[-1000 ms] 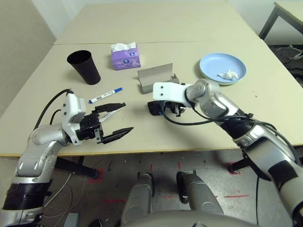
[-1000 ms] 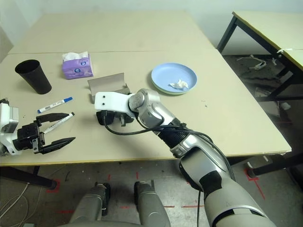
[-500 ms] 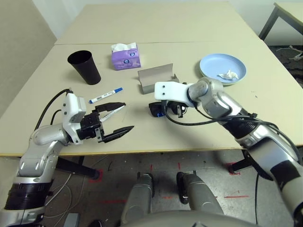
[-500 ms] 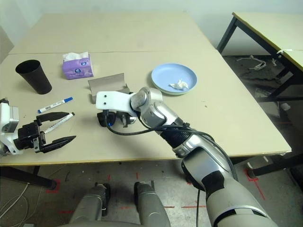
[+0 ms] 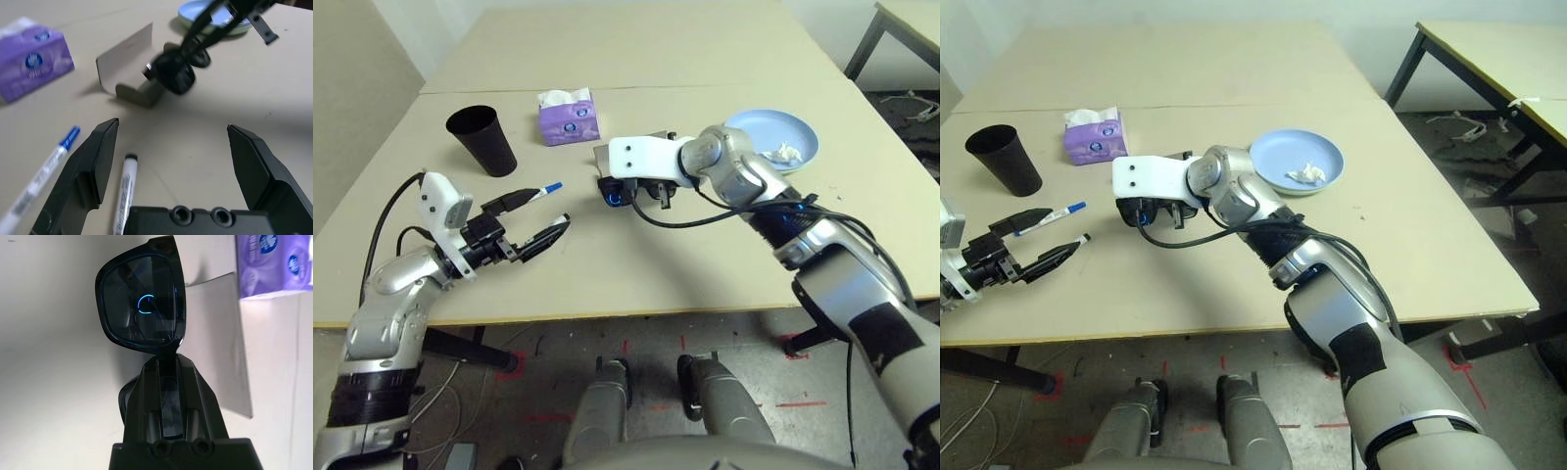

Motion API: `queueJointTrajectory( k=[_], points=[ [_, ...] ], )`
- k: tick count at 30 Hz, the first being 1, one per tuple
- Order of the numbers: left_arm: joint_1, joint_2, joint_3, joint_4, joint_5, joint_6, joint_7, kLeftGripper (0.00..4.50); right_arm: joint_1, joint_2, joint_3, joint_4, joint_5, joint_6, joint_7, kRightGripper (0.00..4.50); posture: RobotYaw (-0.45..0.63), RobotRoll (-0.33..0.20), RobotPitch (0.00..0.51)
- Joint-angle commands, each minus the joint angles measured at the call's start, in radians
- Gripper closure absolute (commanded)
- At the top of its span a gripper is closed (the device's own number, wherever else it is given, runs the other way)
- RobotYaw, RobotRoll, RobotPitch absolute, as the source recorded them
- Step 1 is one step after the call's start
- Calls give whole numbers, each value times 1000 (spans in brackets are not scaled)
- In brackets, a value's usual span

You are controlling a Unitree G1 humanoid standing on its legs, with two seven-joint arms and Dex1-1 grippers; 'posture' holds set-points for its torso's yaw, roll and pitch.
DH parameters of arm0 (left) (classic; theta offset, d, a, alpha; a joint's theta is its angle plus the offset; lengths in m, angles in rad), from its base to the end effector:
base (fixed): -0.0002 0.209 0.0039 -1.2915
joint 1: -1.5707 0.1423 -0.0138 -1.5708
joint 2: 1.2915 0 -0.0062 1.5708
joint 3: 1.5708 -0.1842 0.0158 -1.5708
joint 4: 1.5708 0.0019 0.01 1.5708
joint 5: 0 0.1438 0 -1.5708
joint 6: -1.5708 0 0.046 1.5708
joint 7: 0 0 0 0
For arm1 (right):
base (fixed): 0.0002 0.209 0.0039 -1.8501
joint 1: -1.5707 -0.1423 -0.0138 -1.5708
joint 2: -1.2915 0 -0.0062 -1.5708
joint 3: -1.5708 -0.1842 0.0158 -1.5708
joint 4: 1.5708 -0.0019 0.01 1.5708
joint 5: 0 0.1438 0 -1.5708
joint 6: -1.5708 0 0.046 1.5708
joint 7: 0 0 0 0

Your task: Organize and tidy the items on the table.

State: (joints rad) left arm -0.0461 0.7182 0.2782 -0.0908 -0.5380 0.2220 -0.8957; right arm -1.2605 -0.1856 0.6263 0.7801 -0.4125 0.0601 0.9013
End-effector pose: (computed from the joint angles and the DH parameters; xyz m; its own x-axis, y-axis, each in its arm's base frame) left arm 0.2094 0.3050 0.1432 0.7585 -0.6470 -0.0771 0.6500 0.7432 0.1584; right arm 0.3556 -0.0334 0.2287 0.5092 0.5979 -0.6191 -0.6677 -0.1793 -0.7225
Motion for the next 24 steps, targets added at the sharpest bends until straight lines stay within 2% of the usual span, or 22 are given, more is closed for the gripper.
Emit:
queueJointTrajectory(
  k=[1,9,24],
  points=[
    [28,-7,9,-29,1,24,13,0,-68,41,-20,153,-31,-99,-111,4315,-38,0,174],
    [55,-22,26,-72,-15,32,27,0,-164,112,-31,412,-81,-232,-342,4315,-8,0,180],
    [90,-24,41,-123,-25,51,37,0,-87,122,-24,513,-157,-282,-444,4315,4,0,196]
  ],
)
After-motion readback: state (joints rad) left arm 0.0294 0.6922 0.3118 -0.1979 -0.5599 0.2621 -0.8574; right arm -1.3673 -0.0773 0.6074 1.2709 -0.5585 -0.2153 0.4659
